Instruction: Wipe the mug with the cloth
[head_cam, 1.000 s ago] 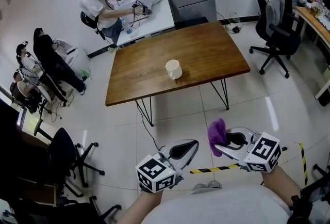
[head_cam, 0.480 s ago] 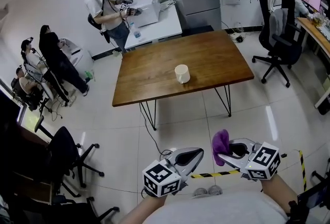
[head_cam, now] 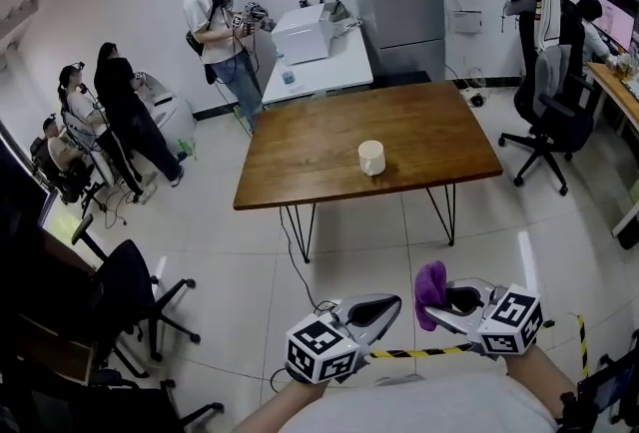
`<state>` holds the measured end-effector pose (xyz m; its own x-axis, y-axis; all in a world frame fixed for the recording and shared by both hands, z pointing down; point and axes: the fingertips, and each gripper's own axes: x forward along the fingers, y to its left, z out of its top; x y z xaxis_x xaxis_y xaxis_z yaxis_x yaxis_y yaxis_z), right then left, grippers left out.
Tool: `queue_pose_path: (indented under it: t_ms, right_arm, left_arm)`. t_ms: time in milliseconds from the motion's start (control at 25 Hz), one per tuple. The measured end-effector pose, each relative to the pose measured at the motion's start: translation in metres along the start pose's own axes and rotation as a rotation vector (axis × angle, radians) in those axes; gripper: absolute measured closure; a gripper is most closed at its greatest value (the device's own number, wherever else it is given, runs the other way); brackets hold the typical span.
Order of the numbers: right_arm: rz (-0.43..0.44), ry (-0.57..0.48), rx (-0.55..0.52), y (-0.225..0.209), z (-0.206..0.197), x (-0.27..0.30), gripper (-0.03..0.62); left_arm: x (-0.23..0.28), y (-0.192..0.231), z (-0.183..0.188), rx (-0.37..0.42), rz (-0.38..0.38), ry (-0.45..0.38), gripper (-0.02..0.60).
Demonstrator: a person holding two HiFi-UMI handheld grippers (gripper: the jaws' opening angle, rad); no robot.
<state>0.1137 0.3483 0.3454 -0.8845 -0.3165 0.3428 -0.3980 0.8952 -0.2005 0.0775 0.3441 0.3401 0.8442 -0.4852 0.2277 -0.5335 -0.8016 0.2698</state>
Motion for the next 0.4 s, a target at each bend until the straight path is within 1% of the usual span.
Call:
queue_pose_path:
  t_ms: [400]
  right_arm:
    - [0.01,0.009,-0.006,0.0059,0.0002,0.0046,0.488]
  left_arm:
    - [-0.0064,-0.0031,-0.0015,0.008,0.003,0.011,0.58]
